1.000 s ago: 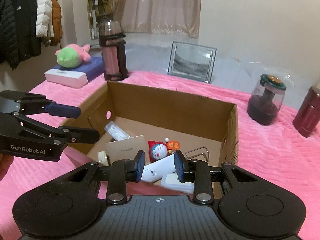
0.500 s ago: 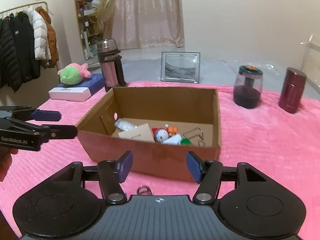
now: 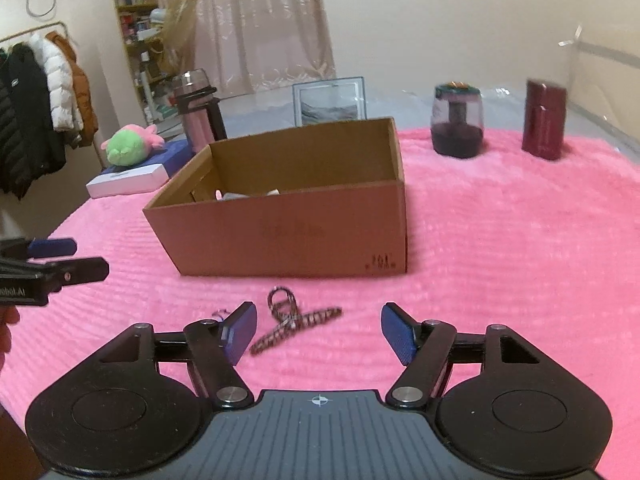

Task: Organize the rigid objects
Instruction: 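Move both grippers back toward the binder clip and hair claw clip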

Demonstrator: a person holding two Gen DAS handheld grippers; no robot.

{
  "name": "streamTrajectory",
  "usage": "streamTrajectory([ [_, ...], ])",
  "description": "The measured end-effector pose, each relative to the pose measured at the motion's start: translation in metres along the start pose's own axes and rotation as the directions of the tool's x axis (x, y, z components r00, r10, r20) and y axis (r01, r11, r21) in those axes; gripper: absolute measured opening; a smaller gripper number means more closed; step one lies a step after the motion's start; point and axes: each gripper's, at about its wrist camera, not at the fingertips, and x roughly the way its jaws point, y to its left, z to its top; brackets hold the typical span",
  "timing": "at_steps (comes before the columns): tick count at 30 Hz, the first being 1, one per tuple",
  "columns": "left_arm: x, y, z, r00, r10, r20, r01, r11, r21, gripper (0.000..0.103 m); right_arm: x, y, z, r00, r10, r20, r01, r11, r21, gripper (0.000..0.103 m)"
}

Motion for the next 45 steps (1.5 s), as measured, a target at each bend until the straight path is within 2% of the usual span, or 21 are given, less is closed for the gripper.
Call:
streamTrajectory([
  [10, 0.011, 0.004, -0.041, 0.999, -0.006, -0.050, 0.004, 0.999, -0.033, 0.094, 0.008, 0.005, -0.029, 0.999, -0.004, -0.032, 0.003, 1.000, -0.028, 0.066],
  [14, 0.022, -0.001, -0.046, 0.998, -0.038, -0.053, 0.037, 0.999, -0.026, 0.094, 0.015, 0.005, -0.034, 0.999, 0.005, -0.051, -0.007, 0.999, -0.033, 0.066],
  [21, 0.048, -0.019, -0.053, 0.994, -0.088, -0.057, 0.092, 0.993, 0.075, 0.092, 0.027, 0.002, -0.037, 0.998, 0.008, -0.070, -0.011, 0.999, -0.038, 0.066],
  [25, 0.069, -0.028, -0.057, 0.993, -0.090, -0.080, 0.101, 0.984, 0.149, 0.088, 0.033, -0.001, -0.037, 0.998, 0.011, -0.069, -0.013, 0.999, -0.036, 0.066],
  [29, 0.088, -0.029, -0.058, 0.991, -0.086, -0.099, 0.102, 0.981, 0.165, 0.082, 0.043, -0.002, -0.037, 0.997, 0.010, -0.072, -0.014, 0.999, -0.047, 0.066],
  [35, 0.111, -0.028, -0.053, 0.991, -0.064, -0.114, 0.077, 0.991, 0.106, 0.076, 0.059, -0.007, -0.036, 0.997, 0.008, -0.078, -0.011, 0.999, -0.043, 0.066],
  [39, 0.124, -0.028, -0.050, 0.989, -0.057, -0.138, 0.058, 0.998, 0.009, 0.065, 0.067, -0.011, -0.036, 0.996, 0.008, -0.085, -0.012, 0.999, -0.044, 0.066],
  [45, 0.138, -0.029, -0.050, 0.984, -0.073, -0.163, 0.048, 0.987, -0.154, 0.055, 0.076, -0.019, -0.035, 0.997, 0.002, -0.081, -0.005, 0.999, -0.042, 0.066],
])
